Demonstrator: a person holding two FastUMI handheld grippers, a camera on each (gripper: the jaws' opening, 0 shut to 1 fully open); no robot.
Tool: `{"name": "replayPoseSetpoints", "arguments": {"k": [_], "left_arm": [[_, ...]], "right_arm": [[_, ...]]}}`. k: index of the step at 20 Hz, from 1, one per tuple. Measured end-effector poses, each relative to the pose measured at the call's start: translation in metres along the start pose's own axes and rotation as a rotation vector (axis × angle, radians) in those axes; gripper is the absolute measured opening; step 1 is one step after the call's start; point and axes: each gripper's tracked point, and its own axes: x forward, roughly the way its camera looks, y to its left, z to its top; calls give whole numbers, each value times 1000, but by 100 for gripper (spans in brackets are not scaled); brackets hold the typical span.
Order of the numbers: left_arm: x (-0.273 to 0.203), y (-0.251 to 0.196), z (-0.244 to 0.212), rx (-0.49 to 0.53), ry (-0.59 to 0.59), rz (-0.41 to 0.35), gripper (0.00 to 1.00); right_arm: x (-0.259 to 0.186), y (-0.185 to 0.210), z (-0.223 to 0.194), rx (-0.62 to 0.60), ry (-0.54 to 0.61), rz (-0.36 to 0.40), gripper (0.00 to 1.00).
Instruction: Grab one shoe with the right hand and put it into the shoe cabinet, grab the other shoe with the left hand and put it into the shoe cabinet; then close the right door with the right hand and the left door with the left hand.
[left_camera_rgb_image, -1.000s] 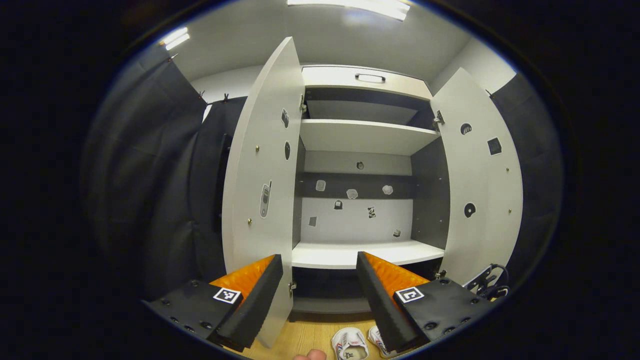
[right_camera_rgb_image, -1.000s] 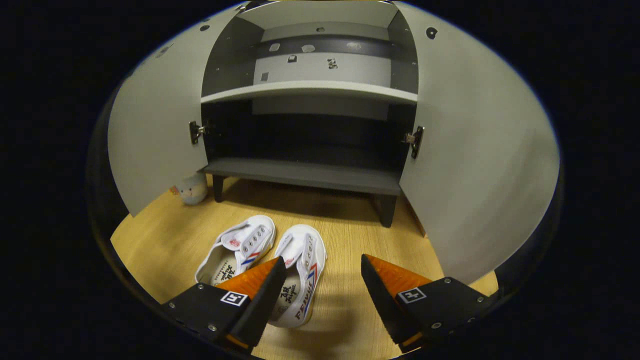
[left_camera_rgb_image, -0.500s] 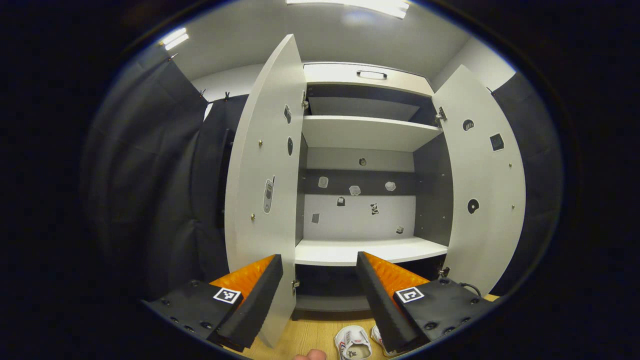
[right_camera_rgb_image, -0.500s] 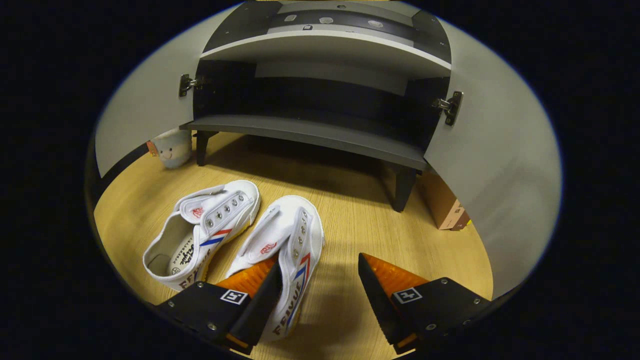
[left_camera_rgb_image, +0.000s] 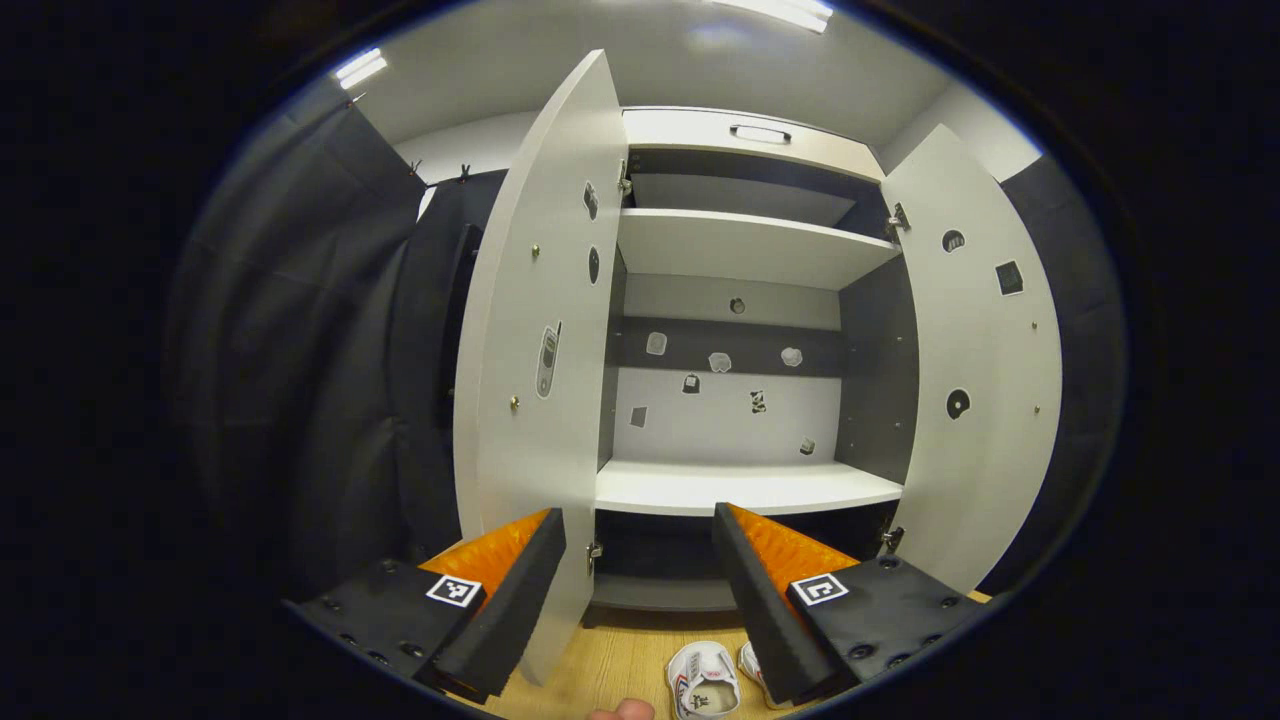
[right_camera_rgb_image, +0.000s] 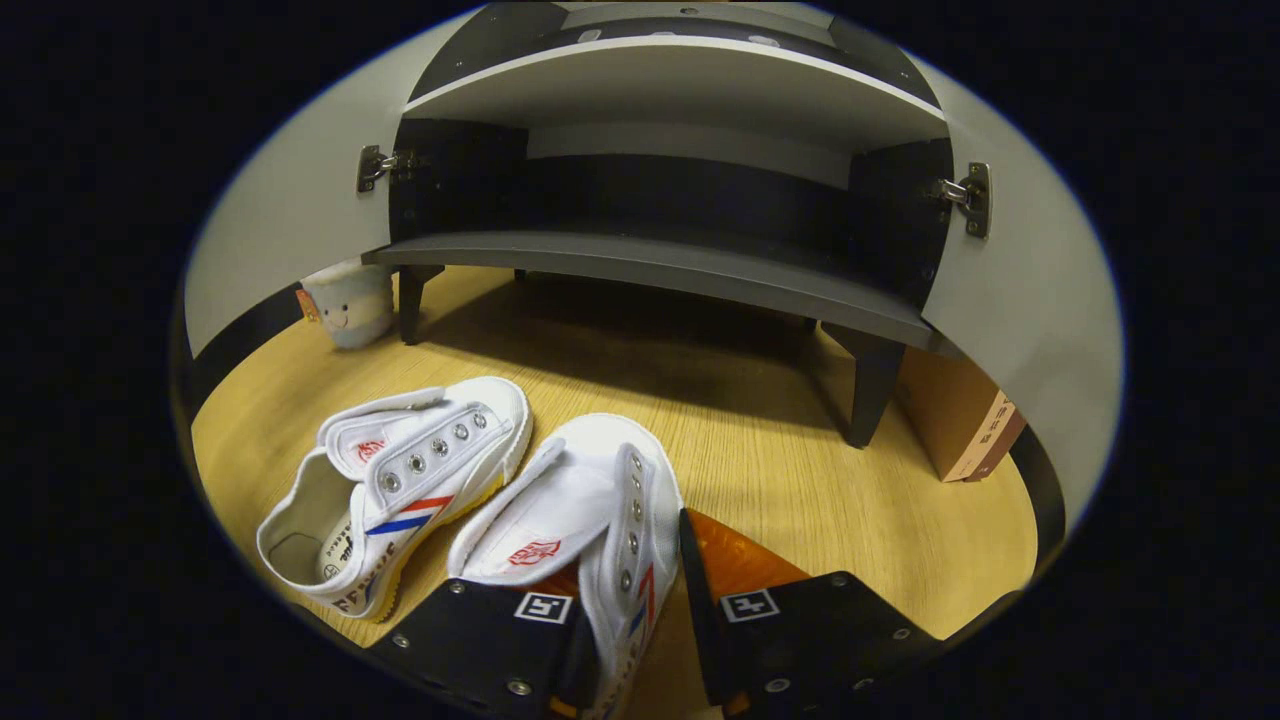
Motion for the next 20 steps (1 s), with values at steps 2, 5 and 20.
{"name": "replayPoseSetpoints", "arguments": {"k": [2,5,20], "left_arm": [[0,1,1,4,-2,7,96],[0,-1,1,10,-3,6,96],[-1,-25,-3,-53,-34,-82,96]], "right_arm": [[2,-10,-3,21,5,-28,23],[3,-13,-1,38,4,-19,5],[-215,-36,242,31,-452,-154,2]]}}
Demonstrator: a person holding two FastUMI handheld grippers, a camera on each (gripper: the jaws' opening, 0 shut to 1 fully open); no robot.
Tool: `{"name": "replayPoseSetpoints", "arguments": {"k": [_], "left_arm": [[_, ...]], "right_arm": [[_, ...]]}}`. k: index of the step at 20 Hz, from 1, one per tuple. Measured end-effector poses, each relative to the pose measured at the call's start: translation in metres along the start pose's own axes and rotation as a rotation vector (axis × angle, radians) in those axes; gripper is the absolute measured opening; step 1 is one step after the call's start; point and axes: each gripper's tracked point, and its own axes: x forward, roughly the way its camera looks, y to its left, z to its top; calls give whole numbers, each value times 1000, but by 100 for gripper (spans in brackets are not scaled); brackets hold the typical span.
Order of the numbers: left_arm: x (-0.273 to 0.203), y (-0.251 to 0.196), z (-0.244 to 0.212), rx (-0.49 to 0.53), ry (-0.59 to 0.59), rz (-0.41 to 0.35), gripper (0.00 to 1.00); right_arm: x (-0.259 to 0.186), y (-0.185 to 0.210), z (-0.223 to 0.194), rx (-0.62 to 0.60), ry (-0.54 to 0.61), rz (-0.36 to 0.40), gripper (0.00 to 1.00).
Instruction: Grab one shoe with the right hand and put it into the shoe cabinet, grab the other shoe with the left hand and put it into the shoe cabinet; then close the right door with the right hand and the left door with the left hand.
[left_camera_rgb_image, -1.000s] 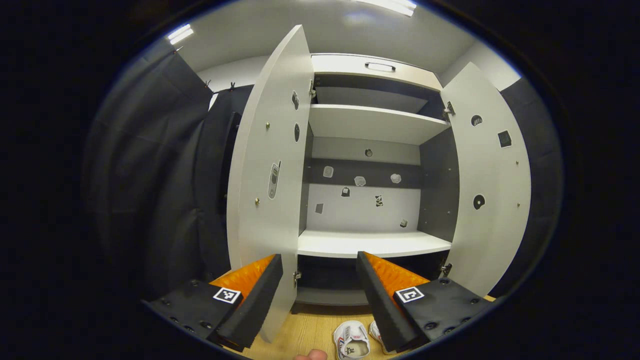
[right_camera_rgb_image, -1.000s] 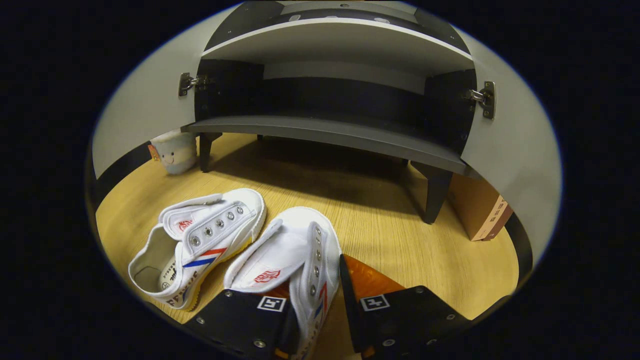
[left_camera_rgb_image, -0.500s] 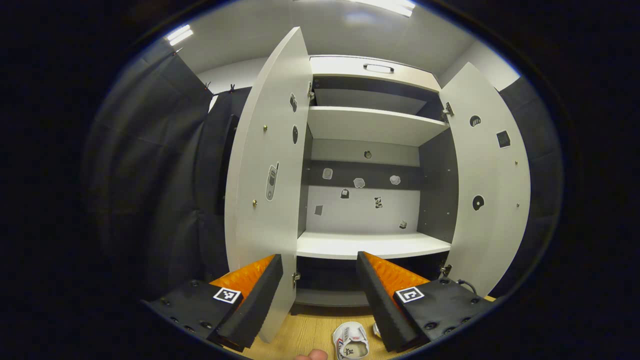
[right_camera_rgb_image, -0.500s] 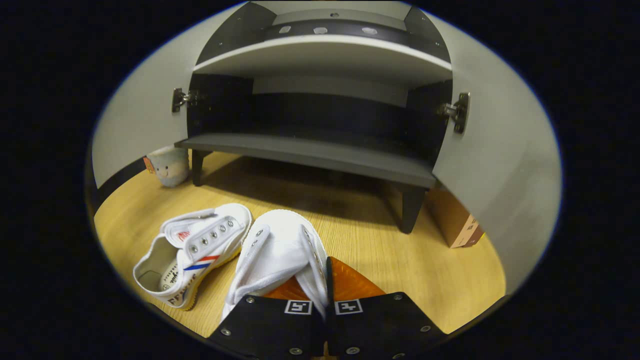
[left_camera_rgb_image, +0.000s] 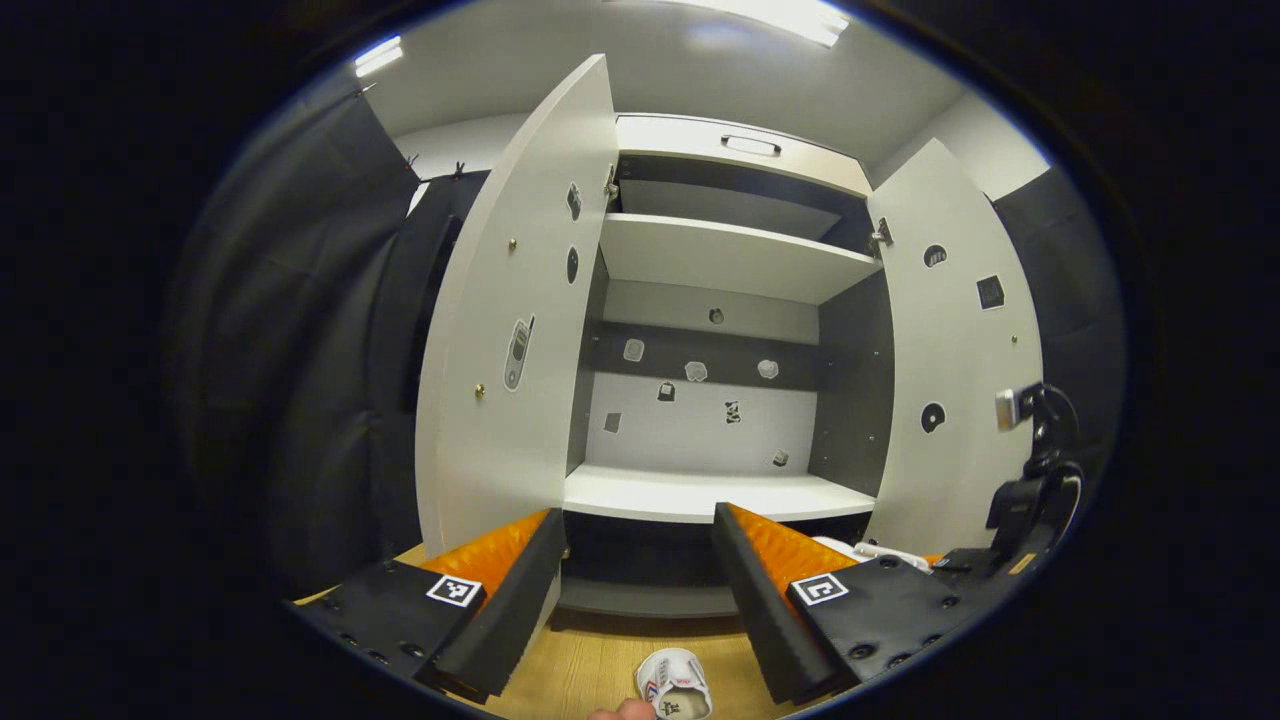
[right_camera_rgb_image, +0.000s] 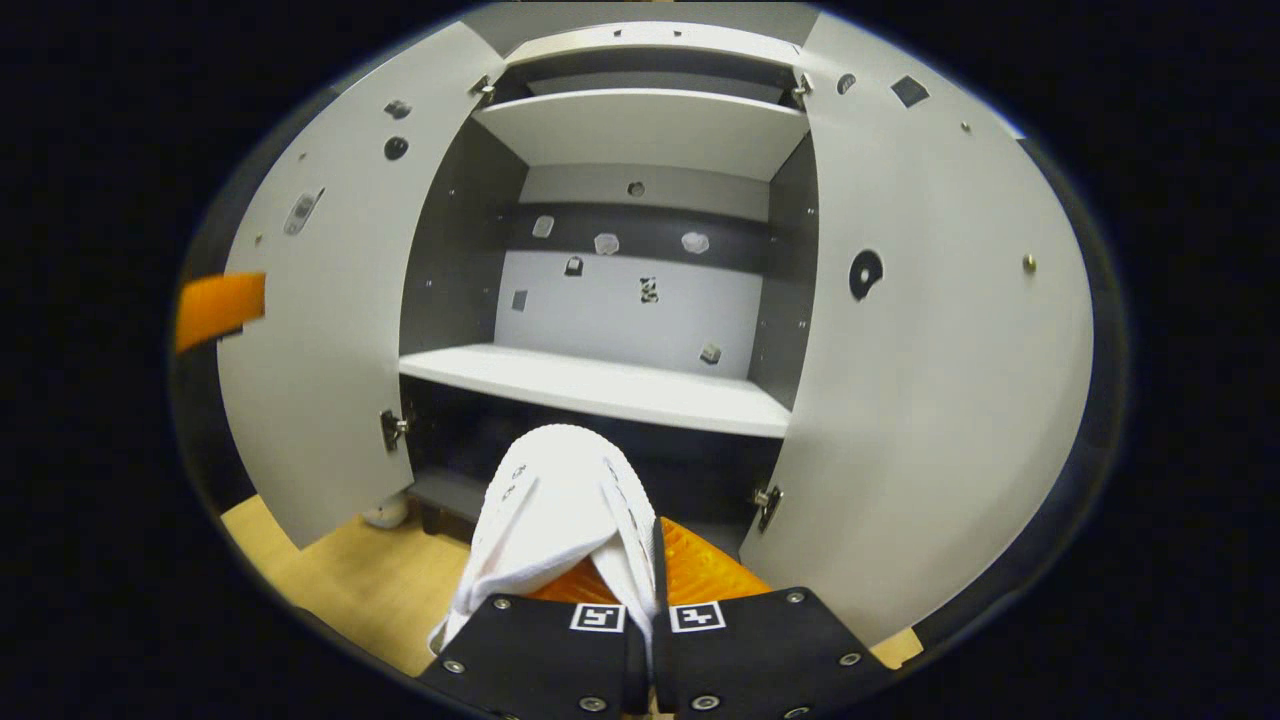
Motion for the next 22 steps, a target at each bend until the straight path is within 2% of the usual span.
{"name": "replayPoseSetpoints", "arguments": {"k": [3,4,5,8,12,16,22], "left_arm": [[-3,1,2,14,-11,-12,96],[-5,1,1,18,-10,-15,94],[-6,2,1,24,-10,-16,96],[-12,3,1,29,-13,-13,96],[-21,9,1,21,-21,6,96],[-26,22,-2,11,-11,36,96],[-25,41,-9,6,7,74,96]], "right_arm": [[0,-11,59,23,-64,-19,2],[10,-14,76,22,-80,-30,2],[24,-15,93,27,-85,-40,2],[91,-21,124,33,-62,-70,2],[168,-30,131,20,12,-125,2],[238,-43,117,1,102,-206,2],[280,-65,94,-5,201,-287,2]]}}
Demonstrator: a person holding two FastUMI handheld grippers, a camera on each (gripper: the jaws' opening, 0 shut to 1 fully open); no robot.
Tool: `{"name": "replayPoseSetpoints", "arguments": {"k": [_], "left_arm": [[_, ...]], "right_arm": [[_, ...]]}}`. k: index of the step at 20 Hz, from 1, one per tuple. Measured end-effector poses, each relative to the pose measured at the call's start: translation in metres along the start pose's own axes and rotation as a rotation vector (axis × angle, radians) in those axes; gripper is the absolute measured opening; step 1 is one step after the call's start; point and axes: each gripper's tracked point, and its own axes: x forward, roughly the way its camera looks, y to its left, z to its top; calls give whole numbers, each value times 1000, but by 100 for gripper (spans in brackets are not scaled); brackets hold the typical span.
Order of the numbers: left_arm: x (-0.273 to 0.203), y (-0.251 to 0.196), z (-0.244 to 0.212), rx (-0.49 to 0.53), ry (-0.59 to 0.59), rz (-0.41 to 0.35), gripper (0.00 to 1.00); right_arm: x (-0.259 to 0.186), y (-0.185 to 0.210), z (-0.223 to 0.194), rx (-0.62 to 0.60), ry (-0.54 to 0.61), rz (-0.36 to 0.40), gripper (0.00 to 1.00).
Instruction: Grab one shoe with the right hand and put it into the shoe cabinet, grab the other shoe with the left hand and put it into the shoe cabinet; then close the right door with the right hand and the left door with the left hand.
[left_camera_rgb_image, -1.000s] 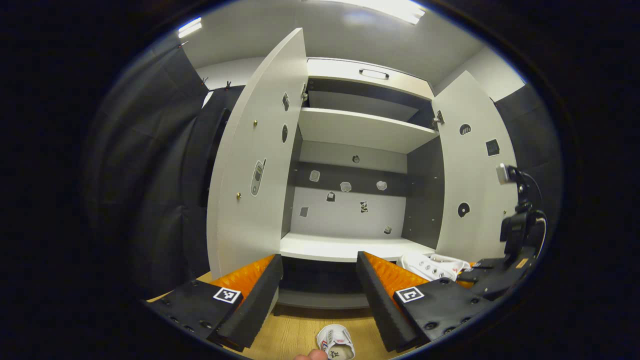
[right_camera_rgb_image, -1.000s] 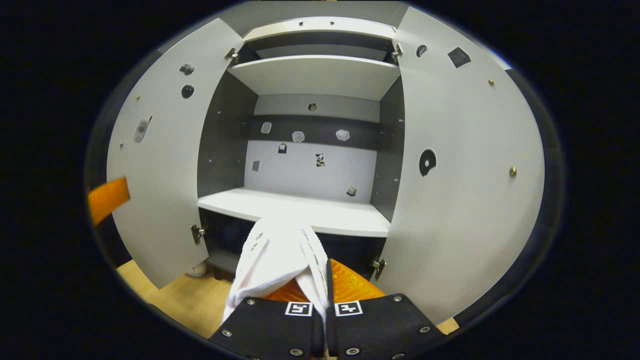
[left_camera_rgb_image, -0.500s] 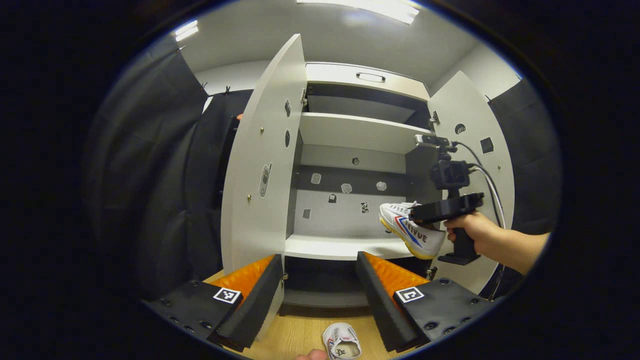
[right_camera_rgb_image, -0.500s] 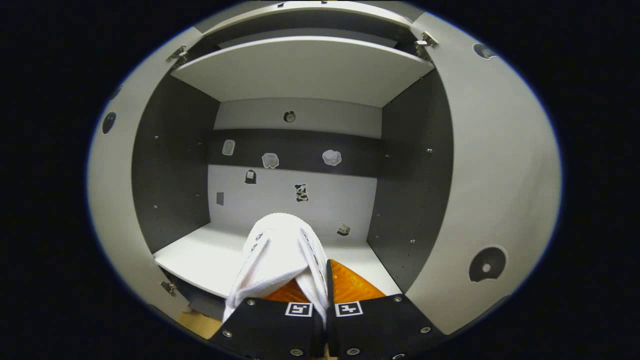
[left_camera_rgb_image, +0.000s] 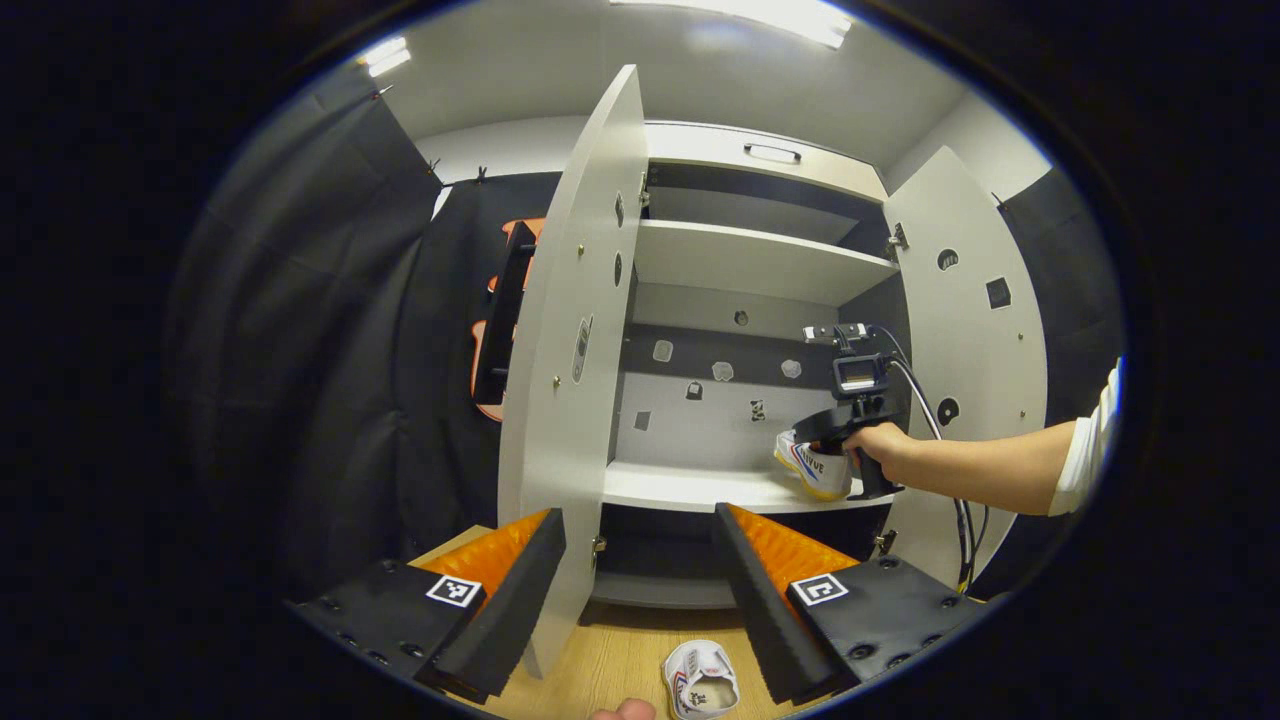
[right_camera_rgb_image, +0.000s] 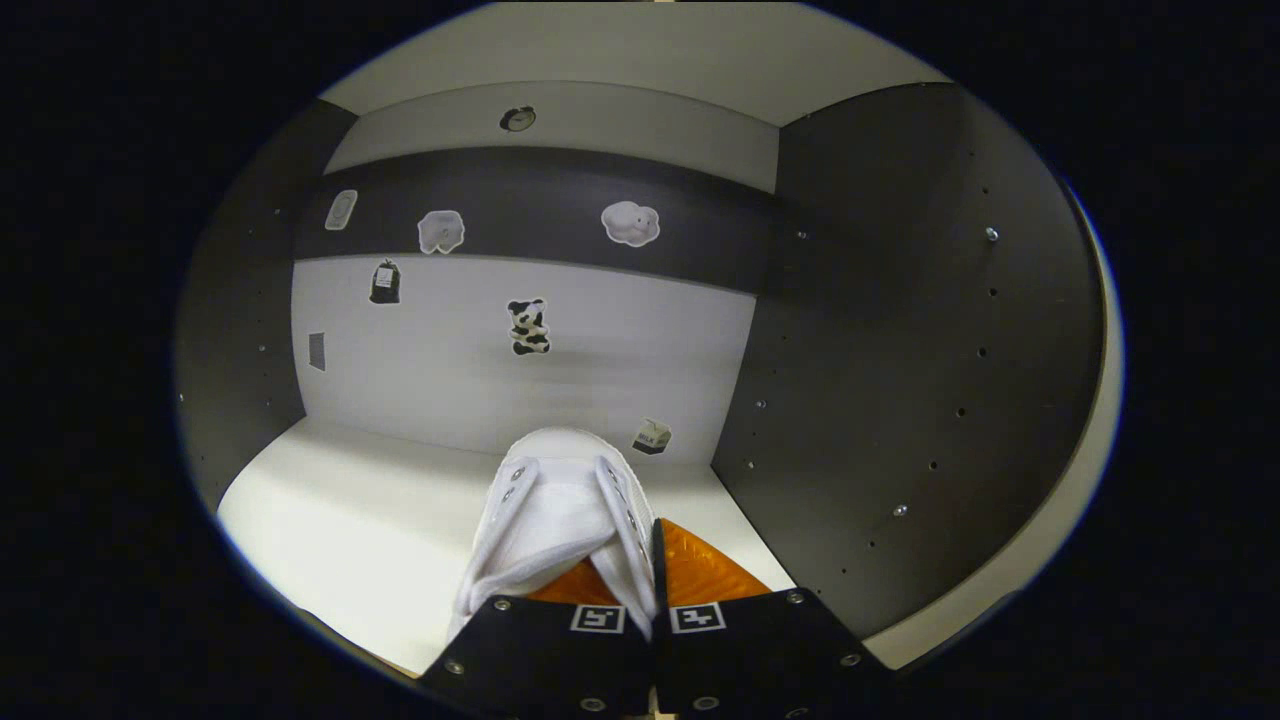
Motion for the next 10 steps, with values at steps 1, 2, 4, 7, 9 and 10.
{"name": "replayPoseSetpoints", "arguments": {"k": [1,2,4,7,9,10], "left_arm": [[0,1,-1,1,4,3,96],[1,3,-3,4,6,6,96],[4,5,-3,6,8,7,96],[8,2,-3,7,10,0,96],[10,1,-5,12,12,-5,96],[12,0,-6,15,13,-7,96]], "right_arm": [[5,-1,-4,-18,21,-9,2],[9,-1,-9,-25,44,-10,2],[17,4,-20,-3,95,7,3],[20,5,-29,75,155,31,6],[17,4,-33,105,186,46,11],[14,5,-34,110,191,59,16]]}}
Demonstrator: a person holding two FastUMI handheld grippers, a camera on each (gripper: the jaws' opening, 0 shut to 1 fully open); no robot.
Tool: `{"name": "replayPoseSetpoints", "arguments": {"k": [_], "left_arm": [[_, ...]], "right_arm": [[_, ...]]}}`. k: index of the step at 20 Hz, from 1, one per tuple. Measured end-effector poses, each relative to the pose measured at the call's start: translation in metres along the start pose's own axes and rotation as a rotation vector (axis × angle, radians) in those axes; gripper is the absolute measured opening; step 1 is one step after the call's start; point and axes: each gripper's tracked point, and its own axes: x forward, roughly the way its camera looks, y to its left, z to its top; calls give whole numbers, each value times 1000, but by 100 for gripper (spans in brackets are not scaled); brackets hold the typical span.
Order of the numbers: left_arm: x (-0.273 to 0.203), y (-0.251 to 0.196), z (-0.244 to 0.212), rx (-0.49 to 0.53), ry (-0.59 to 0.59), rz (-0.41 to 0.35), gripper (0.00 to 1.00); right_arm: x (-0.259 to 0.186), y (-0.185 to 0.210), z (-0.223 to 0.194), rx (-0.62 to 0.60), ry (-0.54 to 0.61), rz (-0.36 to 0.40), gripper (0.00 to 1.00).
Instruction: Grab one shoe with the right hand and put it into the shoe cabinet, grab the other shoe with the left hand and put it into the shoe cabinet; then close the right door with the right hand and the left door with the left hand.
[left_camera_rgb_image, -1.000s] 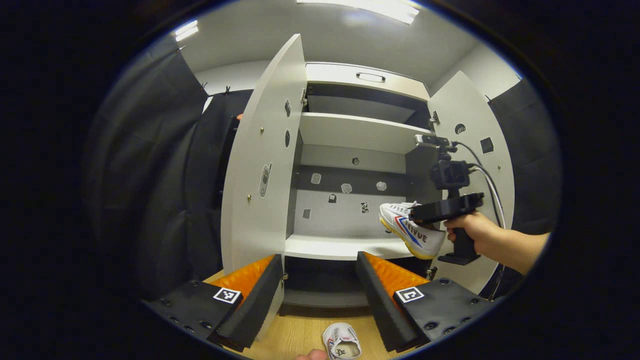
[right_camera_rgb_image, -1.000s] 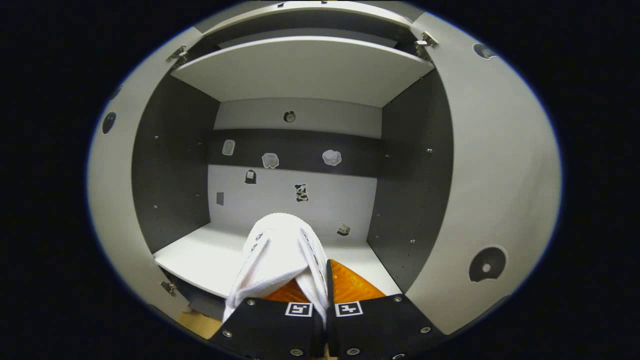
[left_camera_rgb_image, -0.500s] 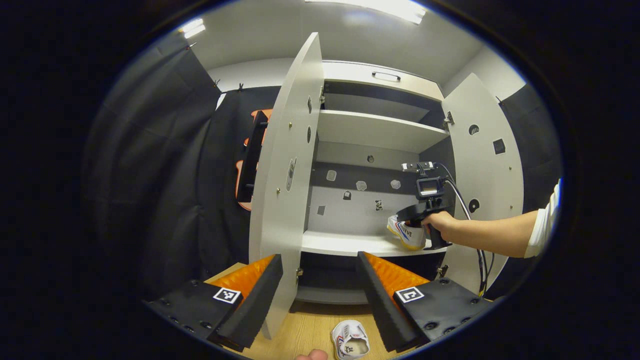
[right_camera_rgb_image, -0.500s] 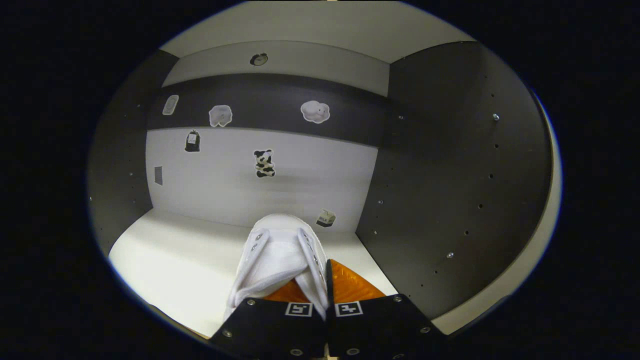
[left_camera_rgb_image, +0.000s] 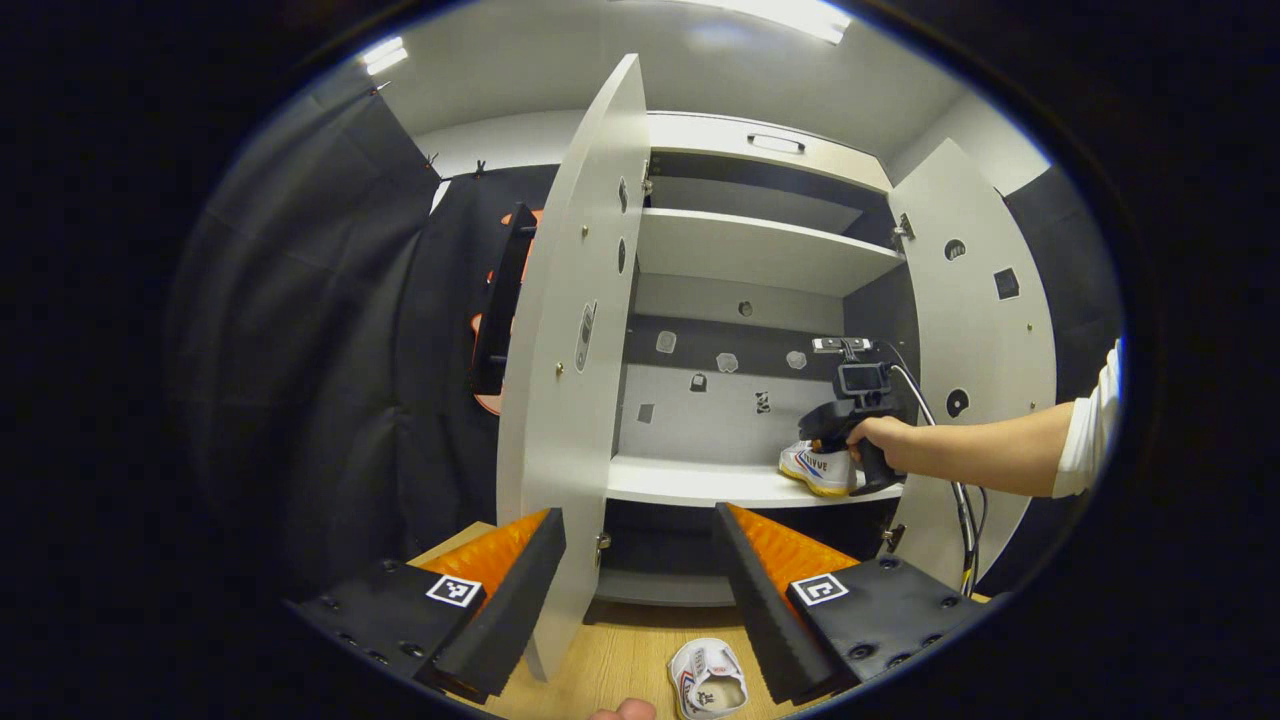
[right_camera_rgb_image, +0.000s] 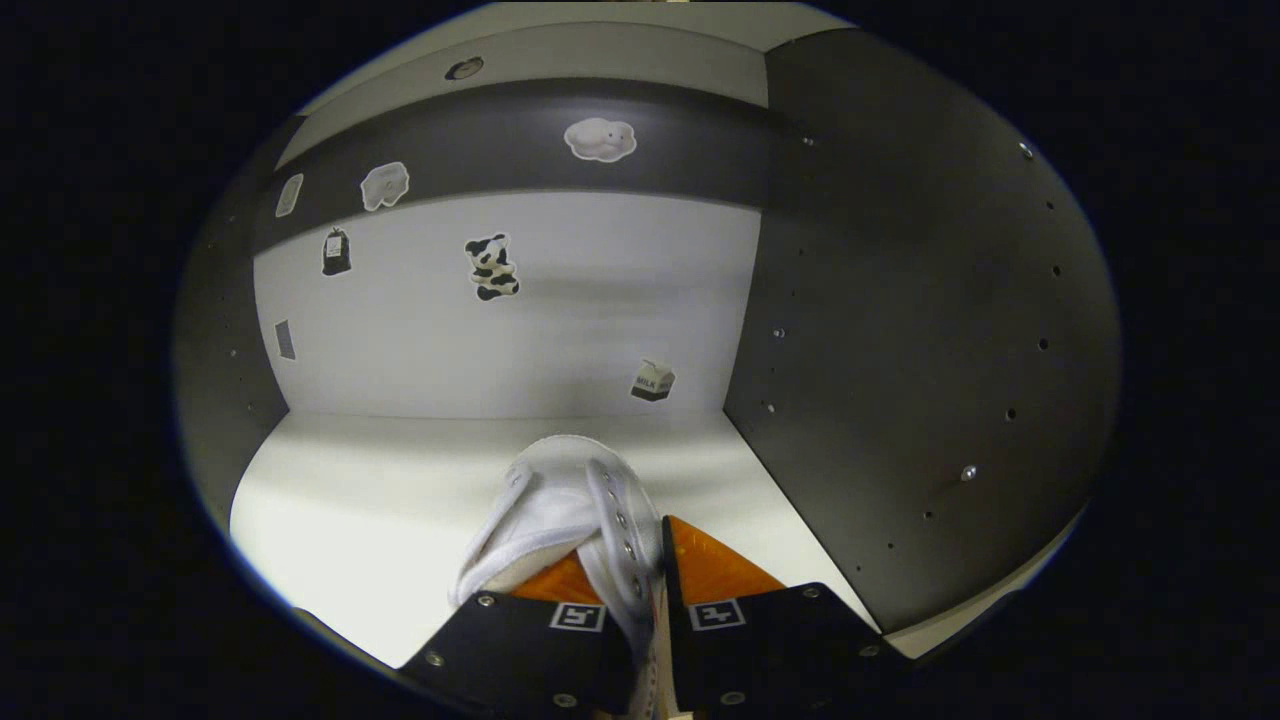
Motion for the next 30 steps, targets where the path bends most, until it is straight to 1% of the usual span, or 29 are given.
{"name": "replayPoseSetpoints", "arguments": {"k": [3,4,6,8,9,10,12,14,17,22,26,28,29,30], "left_arm": [[2,-4,-3,0,7,-11,96],[4,-5,-4,-1,9,-13,96],[5,-8,-5,-7,10,-22,96],[6,-12,-6,-15,12,-35,96],[6,-14,-6,-17,12,-40,96],[7,-16,-6,-16,11,-44,96],[9,-19,-5,-11,10,-50,96],[10,-22,-4,-11,5,-54,96],[10,-27,-5,-12,8,-57,96],[10,-31,-19,-4,40,-59,96],[8,-41,-43,14,100,-69,97],[7,-47,-62,24,144,-80,97],[7,-50,-73,27,172,-86,99],[6,-53,-84,27,194,-88,96]], "right_arm": [[-14,-2,4,-30,-18,24,29],[-22,-4,5,-44,-24,31,38],[-41,-3,9,-50,-48,69,50],[-67,-3,15,-46,-90,113,65],[-82,-4,20,-38,-123,133,69],[-99,-1,25,-29,-155,162,75],[-132,2,32,-27,-222,207,80],[-167,3,38,-42,-299,235,83],[-219,1,34,-45,-408,273,86],[-290,-18,3,-42,-576,284,89],[-329,-48,-36,-43,-697,233,90],[-345,-59,-58,-20,-734,228,90],[-351,-65,-68,-11,-746,224,90],[-356,-70,-78,-7,-751,224,90]]}}
